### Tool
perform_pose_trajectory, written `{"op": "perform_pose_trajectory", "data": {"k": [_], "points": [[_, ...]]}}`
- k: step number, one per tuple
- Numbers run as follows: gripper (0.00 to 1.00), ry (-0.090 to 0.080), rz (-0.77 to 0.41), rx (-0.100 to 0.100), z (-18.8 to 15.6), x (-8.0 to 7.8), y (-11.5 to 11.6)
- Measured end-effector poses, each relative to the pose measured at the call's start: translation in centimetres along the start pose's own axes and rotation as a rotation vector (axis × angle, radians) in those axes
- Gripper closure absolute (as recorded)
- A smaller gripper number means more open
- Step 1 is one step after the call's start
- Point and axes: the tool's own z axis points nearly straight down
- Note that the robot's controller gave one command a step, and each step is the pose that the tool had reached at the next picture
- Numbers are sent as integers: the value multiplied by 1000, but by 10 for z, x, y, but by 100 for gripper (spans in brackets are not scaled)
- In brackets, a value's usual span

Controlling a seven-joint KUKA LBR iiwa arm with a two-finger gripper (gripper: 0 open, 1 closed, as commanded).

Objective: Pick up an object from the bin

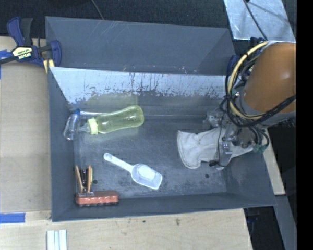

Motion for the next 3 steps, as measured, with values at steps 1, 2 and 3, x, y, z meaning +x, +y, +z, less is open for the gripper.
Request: {"op": "perform_pose_trajectory", "data": {"k": [1,2,3], "points": [[0,-9,-2,1,-5,-2,0],[0,-14,-68,3,45,-58,-80],[0,-7,-62,-2,72,-80,-129]]}}
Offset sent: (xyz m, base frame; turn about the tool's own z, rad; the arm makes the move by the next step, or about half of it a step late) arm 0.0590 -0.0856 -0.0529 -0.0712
